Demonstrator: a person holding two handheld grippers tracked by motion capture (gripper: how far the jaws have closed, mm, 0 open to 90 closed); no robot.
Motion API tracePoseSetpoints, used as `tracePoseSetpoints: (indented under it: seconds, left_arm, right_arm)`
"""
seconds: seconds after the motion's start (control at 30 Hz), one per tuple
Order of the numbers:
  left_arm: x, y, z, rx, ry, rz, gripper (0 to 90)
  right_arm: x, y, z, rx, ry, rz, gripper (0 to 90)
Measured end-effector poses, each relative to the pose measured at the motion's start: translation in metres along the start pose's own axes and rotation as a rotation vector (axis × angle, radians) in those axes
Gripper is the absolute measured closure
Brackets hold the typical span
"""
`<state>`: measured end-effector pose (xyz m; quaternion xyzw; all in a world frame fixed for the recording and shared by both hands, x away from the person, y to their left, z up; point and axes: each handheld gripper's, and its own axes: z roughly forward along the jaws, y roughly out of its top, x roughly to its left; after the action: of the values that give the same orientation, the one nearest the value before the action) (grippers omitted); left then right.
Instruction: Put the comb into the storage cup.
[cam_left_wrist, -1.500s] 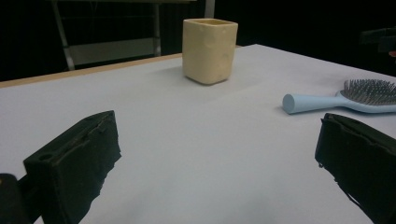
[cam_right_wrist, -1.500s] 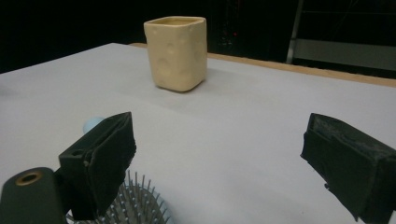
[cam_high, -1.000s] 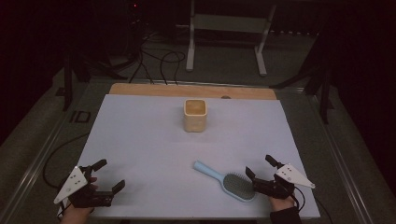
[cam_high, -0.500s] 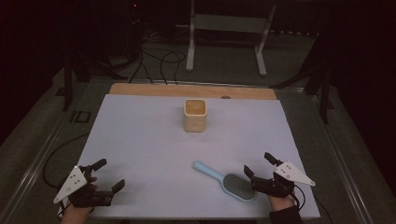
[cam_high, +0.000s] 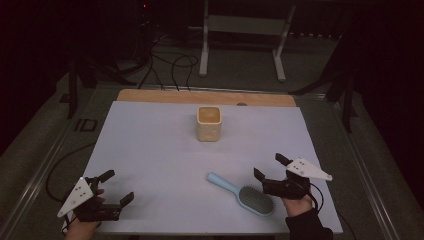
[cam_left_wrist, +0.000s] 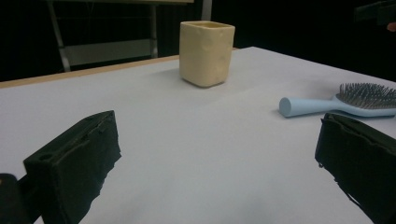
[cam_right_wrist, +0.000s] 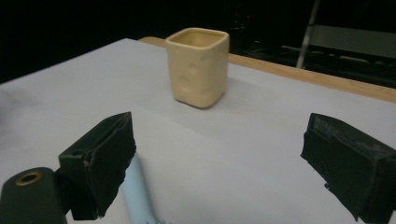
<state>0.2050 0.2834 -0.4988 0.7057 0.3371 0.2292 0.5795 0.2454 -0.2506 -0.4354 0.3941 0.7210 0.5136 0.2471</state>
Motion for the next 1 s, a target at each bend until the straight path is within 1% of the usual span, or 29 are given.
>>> tracePoseSetpoints:
  seconds: [0.13, 0.2, 0.23, 0.43, 0.47, 0.53, 0.6, 0.67, 0.73, 0.83, 0.87, 0.9, 0.97, 1.0]
  left_arm:
    - [0.000, 0.000, 0.000, 0.001, -0.001, 0.001, 0.0]
    - [0.000, 0.000, 0.000, 0.001, -0.002, -0.002, 0.0]
    - [0.000, 0.000, 0.000, 0.003, -0.001, -0.002, 0.0]
    - [-0.001, 0.000, 0.000, 0.005, -0.003, 0.002, 0.0]
    - [-0.001, 0.000, 0.000, 0.005, -0.003, 0.006, 0.0]
    - [-0.001, 0.001, 0.000, 0.001, -0.006, 0.006, 0.0]
    - [-0.001, 0.000, 0.000, 0.003, -0.004, 0.005, 0.0]
    - [-0.001, 0.001, 0.000, 0.001, -0.002, 0.005, 0.0]
    - [-0.001, 0.001, 0.000, -0.001, -0.004, 0.006, 0.0]
    - [-0.002, 0.000, 0.000, 0.003, -0.003, 0.007, 0.0]
    - [-0.002, 0.001, 0.000, 0.003, -0.003, 0.010, 0.0]
    - [-0.002, 0.001, 0.000, 0.001, -0.005, 0.010, 0.0]
    - [-0.002, 0.001, 0.000, 0.002, -0.006, 0.007, 0.0]
    - [-0.002, 0.001, 0.000, 0.003, -0.006, 0.008, 0.0]
  right_arm:
    - [0.005, 0.011, 0.007, 0.008, 0.018, -0.015, 9.0]
    - [0.007, 0.016, 0.011, 0.008, 0.022, -0.030, 9.1]
    - [0.009, 0.020, 0.014, 0.015, 0.036, -0.036, 9.1]
    - [0.019, 0.036, 0.031, 0.052, 0.078, -0.077, 9.1]
    - [0.021, 0.038, 0.034, 0.057, 0.082, -0.078, 9.1]
    - [0.026, 0.042, 0.041, 0.078, 0.106, -0.090, 9.1]
    - [0.031, 0.044, 0.048, 0.106, 0.117, -0.085, 9.1]
    - [0.034, 0.045, 0.056, 0.138, 0.149, -0.069, 9.1]
    - [0.039, 0.046, 0.064, 0.161, 0.165, -0.049, 9.1]
    - [0.045, 0.044, 0.075, 0.188, 0.172, -0.045, 9.1]
    - [0.047, 0.043, 0.079, 0.204, 0.172, -0.047, 10.7]
    - [0.048, 0.042, 0.084, 0.221, 0.163, -0.056, 15.6]
    - [0.051, 0.039, 0.092, 0.247, 0.154, -0.073, 18.4]
    - [0.051, 0.037, 0.096, 0.259, 0.152, -0.079, 23.7]
